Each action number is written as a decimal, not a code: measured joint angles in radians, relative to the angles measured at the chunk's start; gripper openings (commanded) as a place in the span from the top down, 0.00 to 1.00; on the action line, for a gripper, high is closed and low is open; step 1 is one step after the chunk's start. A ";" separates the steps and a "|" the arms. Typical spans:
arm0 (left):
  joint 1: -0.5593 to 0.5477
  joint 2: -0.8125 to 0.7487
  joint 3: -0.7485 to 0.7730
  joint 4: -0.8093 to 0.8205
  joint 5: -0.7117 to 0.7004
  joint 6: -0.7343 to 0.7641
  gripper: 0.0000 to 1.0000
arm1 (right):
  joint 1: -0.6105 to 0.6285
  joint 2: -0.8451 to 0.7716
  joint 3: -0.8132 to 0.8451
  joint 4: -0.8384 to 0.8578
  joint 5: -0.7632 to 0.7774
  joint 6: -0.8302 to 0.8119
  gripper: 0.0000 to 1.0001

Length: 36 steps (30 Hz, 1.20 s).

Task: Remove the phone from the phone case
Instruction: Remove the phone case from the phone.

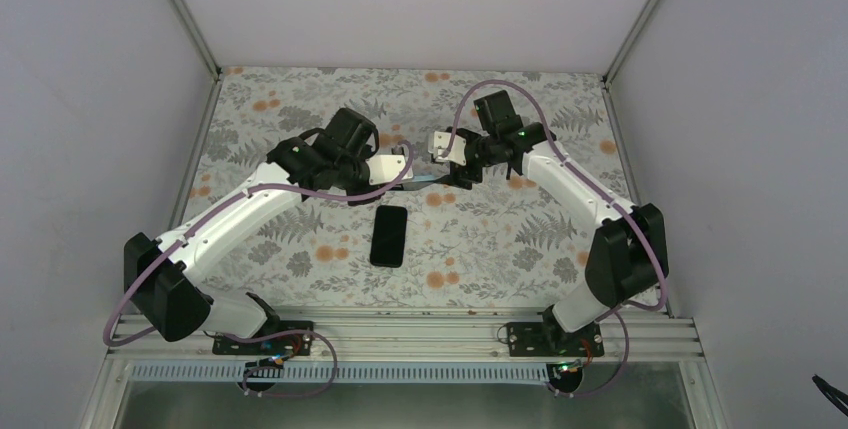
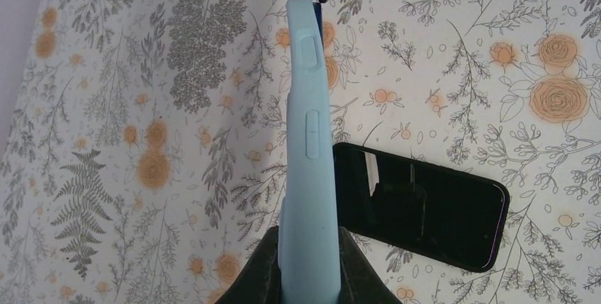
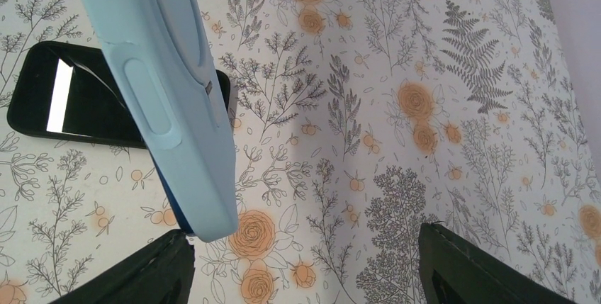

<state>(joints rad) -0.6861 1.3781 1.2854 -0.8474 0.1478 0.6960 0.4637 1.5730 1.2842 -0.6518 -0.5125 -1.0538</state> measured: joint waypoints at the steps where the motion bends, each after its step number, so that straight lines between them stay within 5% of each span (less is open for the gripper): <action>1: 0.000 0.000 0.000 0.000 0.000 0.000 0.98 | 0.000 0.001 0.000 0.000 0.000 0.000 0.21; 36: 0.010 -0.019 -0.015 0.011 -0.002 -0.001 0.98 | 0.000 0.070 0.042 0.021 0.028 0.008 0.21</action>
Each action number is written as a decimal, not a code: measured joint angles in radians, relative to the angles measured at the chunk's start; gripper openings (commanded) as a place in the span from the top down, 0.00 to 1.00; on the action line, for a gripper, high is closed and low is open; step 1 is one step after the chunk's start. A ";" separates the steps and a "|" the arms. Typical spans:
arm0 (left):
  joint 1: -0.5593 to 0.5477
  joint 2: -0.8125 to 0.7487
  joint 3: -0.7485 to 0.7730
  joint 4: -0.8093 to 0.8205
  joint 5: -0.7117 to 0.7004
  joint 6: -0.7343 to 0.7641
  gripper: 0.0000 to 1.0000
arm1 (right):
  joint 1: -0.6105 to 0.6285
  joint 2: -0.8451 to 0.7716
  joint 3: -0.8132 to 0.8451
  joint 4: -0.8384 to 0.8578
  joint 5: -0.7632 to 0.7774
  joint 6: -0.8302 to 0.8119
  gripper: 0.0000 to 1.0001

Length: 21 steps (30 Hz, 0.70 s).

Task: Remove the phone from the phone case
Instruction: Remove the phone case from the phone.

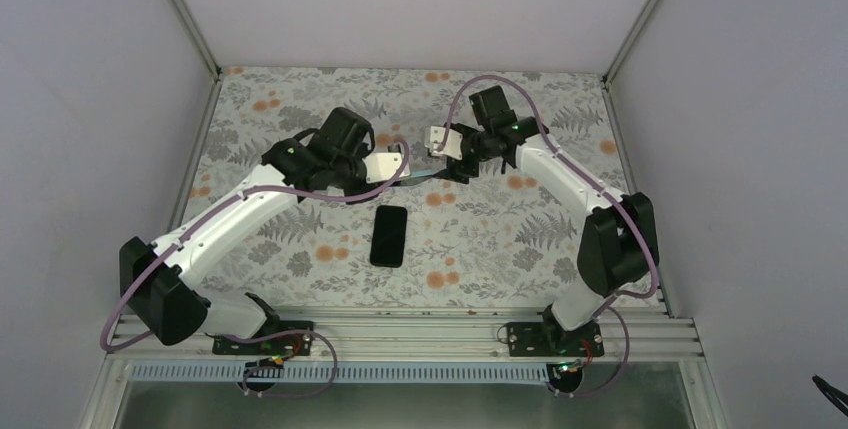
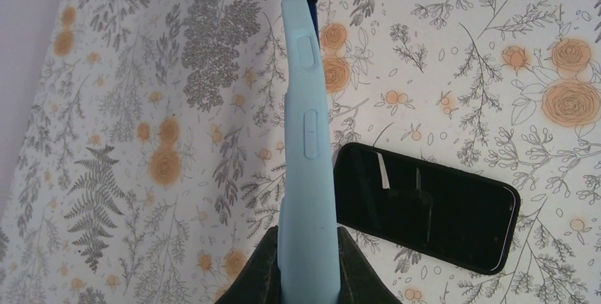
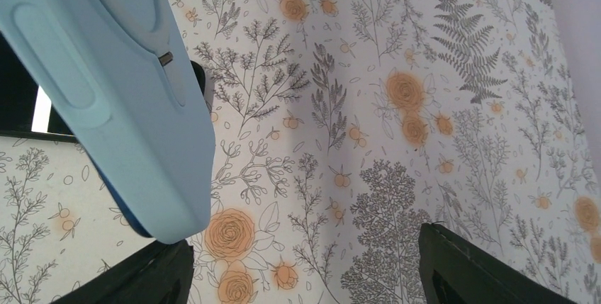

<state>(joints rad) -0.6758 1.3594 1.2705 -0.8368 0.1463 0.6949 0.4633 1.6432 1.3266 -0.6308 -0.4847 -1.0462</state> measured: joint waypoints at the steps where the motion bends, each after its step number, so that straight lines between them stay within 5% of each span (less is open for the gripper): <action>1: 0.000 -0.002 0.000 0.005 0.000 0.000 0.98 | 0.000 0.000 0.007 -0.005 0.000 0.000 0.21; 21: 0.000 0.003 -0.003 0.049 -0.012 -0.030 0.98 | -0.014 0.019 0.059 -0.013 0.011 0.037 0.20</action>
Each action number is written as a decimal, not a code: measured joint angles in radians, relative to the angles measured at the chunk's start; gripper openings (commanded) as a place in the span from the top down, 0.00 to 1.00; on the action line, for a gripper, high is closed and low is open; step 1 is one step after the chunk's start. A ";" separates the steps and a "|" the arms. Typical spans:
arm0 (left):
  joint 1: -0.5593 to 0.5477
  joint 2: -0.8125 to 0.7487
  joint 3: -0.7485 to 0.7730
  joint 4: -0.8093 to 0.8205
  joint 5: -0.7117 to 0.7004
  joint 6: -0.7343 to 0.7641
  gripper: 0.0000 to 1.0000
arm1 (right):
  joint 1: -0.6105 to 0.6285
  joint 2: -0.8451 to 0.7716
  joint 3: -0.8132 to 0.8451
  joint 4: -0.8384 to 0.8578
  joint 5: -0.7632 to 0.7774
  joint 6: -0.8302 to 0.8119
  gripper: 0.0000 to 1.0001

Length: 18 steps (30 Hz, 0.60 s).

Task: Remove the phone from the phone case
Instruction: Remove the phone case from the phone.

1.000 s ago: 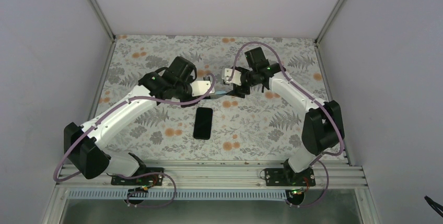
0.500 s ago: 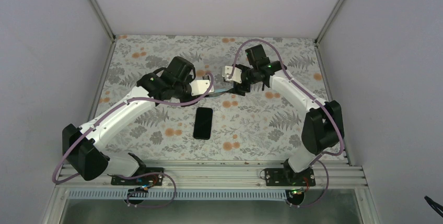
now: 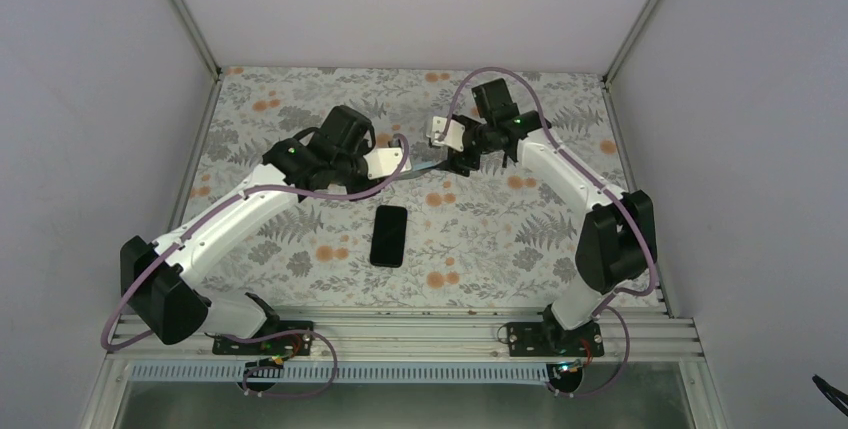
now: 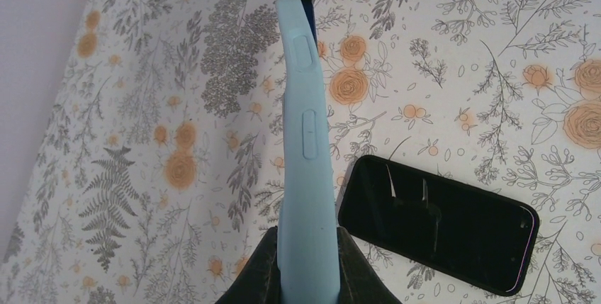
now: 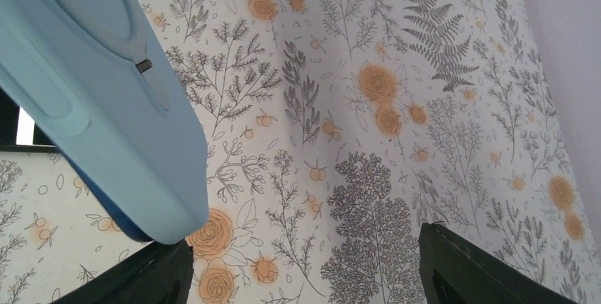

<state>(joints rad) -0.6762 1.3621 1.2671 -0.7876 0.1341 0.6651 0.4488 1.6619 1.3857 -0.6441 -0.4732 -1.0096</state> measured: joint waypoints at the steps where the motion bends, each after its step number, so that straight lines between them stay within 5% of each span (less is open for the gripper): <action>1: 0.000 0.000 0.002 0.002 -0.002 -0.001 0.98 | 0.000 0.000 0.003 0.000 0.003 0.006 0.21; 8: -0.003 0.000 0.009 0.011 -0.028 -0.006 0.98 | -0.011 0.002 0.048 -0.010 -0.035 0.037 0.20; 18: -0.034 0.000 0.019 0.044 -0.018 0.001 0.98 | 0.016 0.009 0.064 0.070 -0.340 0.081 0.23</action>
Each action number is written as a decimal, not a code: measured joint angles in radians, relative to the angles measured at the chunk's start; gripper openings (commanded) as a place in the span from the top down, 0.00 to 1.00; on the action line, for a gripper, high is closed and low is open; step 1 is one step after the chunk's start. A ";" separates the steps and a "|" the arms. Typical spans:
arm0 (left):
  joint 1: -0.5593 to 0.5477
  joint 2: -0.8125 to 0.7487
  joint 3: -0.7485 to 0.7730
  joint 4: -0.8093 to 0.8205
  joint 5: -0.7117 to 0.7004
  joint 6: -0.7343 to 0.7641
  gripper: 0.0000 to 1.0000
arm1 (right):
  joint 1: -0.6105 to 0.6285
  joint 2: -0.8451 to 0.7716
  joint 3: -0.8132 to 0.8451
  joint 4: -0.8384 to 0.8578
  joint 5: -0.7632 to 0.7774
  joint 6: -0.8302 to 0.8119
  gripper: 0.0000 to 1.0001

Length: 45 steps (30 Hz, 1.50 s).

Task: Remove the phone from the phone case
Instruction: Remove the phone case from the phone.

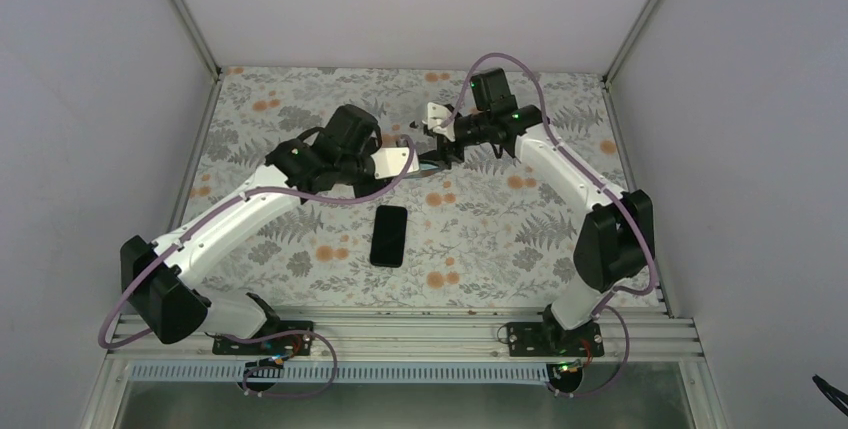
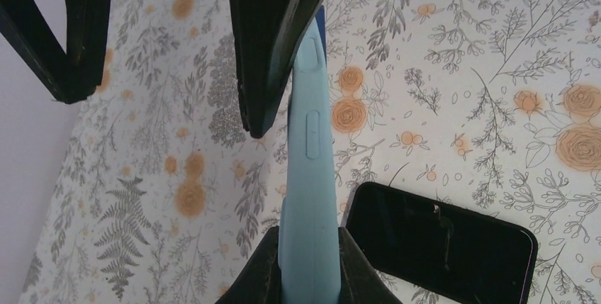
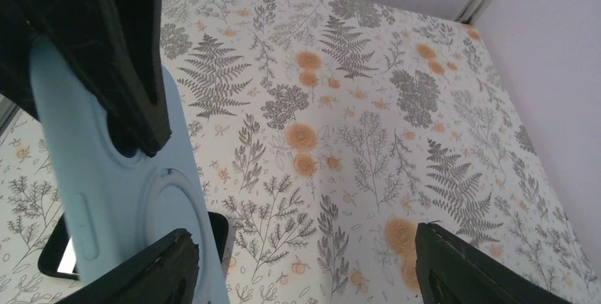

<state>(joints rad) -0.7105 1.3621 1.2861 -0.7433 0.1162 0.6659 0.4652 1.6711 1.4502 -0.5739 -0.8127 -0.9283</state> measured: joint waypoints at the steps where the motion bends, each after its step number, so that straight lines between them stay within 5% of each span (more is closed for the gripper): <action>1: 0.000 0.000 0.010 -0.006 0.007 0.002 0.98 | 0.000 0.005 0.002 0.009 -0.007 0.001 0.23; 19: 0.037 -0.038 -0.002 0.056 0.016 0.023 0.98 | -0.195 -0.151 -0.117 -0.078 -0.059 -0.086 0.22; 45: 0.037 -0.037 -0.002 0.048 0.068 0.021 0.98 | -0.205 -0.094 -0.159 0.005 -0.057 -0.081 0.24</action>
<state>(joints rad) -0.6739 1.3247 1.2842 -0.6949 0.1844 0.6872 0.2604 1.5768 1.2915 -0.5686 -0.8700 -1.0092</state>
